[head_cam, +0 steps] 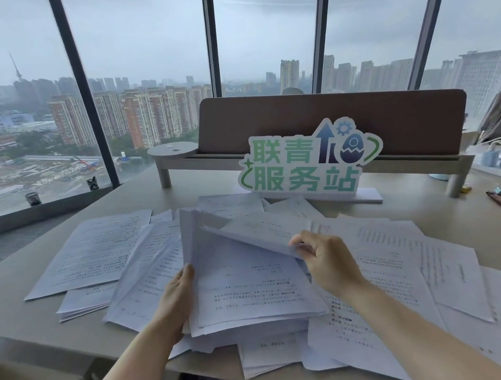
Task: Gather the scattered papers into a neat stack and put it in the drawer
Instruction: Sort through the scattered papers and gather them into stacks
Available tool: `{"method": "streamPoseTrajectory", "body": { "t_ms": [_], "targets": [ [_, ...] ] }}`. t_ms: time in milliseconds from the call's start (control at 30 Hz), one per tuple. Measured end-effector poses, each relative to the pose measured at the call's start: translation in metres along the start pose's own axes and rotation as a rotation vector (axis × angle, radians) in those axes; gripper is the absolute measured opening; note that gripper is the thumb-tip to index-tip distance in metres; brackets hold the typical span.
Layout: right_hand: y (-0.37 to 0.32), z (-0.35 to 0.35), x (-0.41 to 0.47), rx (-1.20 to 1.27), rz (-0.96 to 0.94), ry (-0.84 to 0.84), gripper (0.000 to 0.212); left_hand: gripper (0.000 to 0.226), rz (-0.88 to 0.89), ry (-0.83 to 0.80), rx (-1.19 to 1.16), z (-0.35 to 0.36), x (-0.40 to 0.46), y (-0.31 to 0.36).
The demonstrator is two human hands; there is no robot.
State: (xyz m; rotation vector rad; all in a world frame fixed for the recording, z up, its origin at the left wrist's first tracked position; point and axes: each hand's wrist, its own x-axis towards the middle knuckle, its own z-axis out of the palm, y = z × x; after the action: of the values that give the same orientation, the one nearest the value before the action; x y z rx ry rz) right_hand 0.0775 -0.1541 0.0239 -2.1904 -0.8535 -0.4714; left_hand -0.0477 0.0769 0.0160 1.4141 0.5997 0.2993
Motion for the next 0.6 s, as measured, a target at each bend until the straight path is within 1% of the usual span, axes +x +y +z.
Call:
{"method": "streamPoseTrajectory", "body": {
  "t_ms": [100,167,233,300,367,400,533,567,600],
  "targets": [
    [0.004,-0.002,-0.009,0.100,0.071,-0.135,0.014,0.050,-0.016,0.047,0.004,-0.001,0.000,0.001],
    [0.006,-0.005,-0.015,0.134,0.093,-0.197,0.024,0.062,-0.041,0.053,0.008,-0.002,0.002,0.001],
    [0.005,-0.008,-0.020,0.140,0.097,-0.260,0.036,0.066,-0.059,0.021,-0.007,-0.002,0.002,0.002],
    [0.004,-0.011,-0.025,0.169,0.119,-0.321,0.043,0.061,-0.094,-0.061,-0.015,-0.002,0.001,0.004],
    [0.003,-0.012,-0.028,0.201,0.153,-0.386,0.043,0.040,-0.138,-0.153,-0.040,-0.002,-0.002,0.007],
    [0.002,-0.012,-0.029,0.204,0.169,-0.422,0.042,0.034,-0.144,-0.174,-0.039,-0.004,-0.003,0.008],
    [-0.002,-0.015,-0.034,0.117,0.195,-0.657,0.046,0.040,-0.152,-0.181,0.107,-0.007,0.007,0.006],
    [-0.001,-0.017,-0.034,0.108,0.214,-0.701,0.044,0.038,-0.161,-0.176,0.120,-0.007,0.007,0.005],
    [-0.001,-0.021,-0.034,0.122,0.249,-0.711,0.039,0.037,-0.165,-0.156,0.134,-0.007,0.009,0.004]
  ]
}}
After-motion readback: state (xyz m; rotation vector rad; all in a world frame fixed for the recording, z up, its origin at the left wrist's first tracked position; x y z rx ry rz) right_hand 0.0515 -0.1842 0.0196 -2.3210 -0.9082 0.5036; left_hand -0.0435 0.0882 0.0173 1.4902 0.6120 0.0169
